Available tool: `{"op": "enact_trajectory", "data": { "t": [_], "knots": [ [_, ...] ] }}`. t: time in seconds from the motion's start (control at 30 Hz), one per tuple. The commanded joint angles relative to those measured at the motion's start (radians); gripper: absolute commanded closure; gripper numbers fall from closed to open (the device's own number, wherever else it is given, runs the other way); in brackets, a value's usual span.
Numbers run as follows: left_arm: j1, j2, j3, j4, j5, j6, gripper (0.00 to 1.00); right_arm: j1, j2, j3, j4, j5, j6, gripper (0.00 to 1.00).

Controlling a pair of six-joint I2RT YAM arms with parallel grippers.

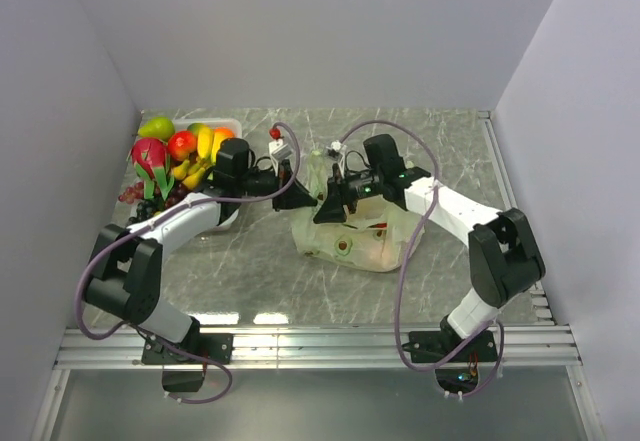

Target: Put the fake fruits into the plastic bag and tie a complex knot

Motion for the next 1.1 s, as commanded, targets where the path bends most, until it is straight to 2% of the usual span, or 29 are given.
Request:
{"op": "enact_trajectory", "data": {
  "t": [0.0,0.07,0.2,0.3,0.33,0.4,0.47,0.53,0.57,0.67,0.77,0.9,1.0,1.03,1.07],
  "knots": [
    [-0.004,-0.071,-0.021,-0.036,-0.013,0.039,0.99,-0.008,-0.135,0.088,-0.096,0.084,-0.047,0.28],
    [-0.002,-0.080,-0.024,-0.061,-0.025,0.056,0.99,-0.009,-0.194,0.107,-0.133,0.102,-0.065,0.10],
    [-0.002,-0.077,-0.014,-0.111,-0.033,0.074,0.99,-0.022,-0.300,0.140,-0.238,0.131,-0.095,0.09],
    [-0.002,-0.076,0.001,-0.127,-0.039,0.093,0.99,-0.098,-0.411,0.087,-0.266,0.110,-0.099,0.09],
    [-0.002,-0.071,0.013,-0.145,-0.037,0.097,0.99,-0.179,-0.466,0.064,-0.266,0.105,-0.093,0.08],
    [-0.002,-0.067,0.025,-0.162,-0.036,0.120,0.99,-0.264,-0.509,0.004,-0.307,0.102,-0.127,0.07],
    [-0.004,-0.057,0.042,-0.180,-0.031,0.140,0.99,-0.386,-0.543,-0.028,-0.361,0.113,-0.229,0.07],
    [-0.004,-0.048,0.056,-0.187,-0.033,0.149,0.99,-0.466,-0.551,-0.074,-0.414,0.104,-0.295,0.07],
    [-0.004,-0.047,0.061,-0.197,-0.033,0.156,1.00,-0.550,-0.548,-0.090,-0.424,0.098,-0.308,0.07],
    [-0.007,-0.039,0.074,-0.213,-0.037,0.179,0.99,-0.635,-0.499,-0.128,-0.479,0.059,-0.366,0.07],
    [-0.013,-0.027,0.091,-0.227,-0.047,0.185,0.99,-0.645,-0.428,-0.134,-0.503,0.015,-0.397,0.07],
    [-0.028,-0.021,0.110,-0.248,-0.057,0.232,0.99,-0.640,-0.359,-0.177,-0.357,0.002,-0.296,0.07],
    [-0.041,-0.019,0.121,-0.260,-0.065,0.252,0.99,-0.640,-0.310,-0.183,-0.254,-0.013,-0.228,0.12],
    [-0.042,-0.019,0.127,-0.269,-0.068,0.269,0.99,-0.638,-0.296,-0.186,-0.230,-0.019,-0.207,0.27],
    [-0.045,-0.017,0.131,-0.269,-0.071,0.280,0.99,-0.638,-0.290,-0.185,-0.211,-0.030,-0.196,0.38]
  ]
}}
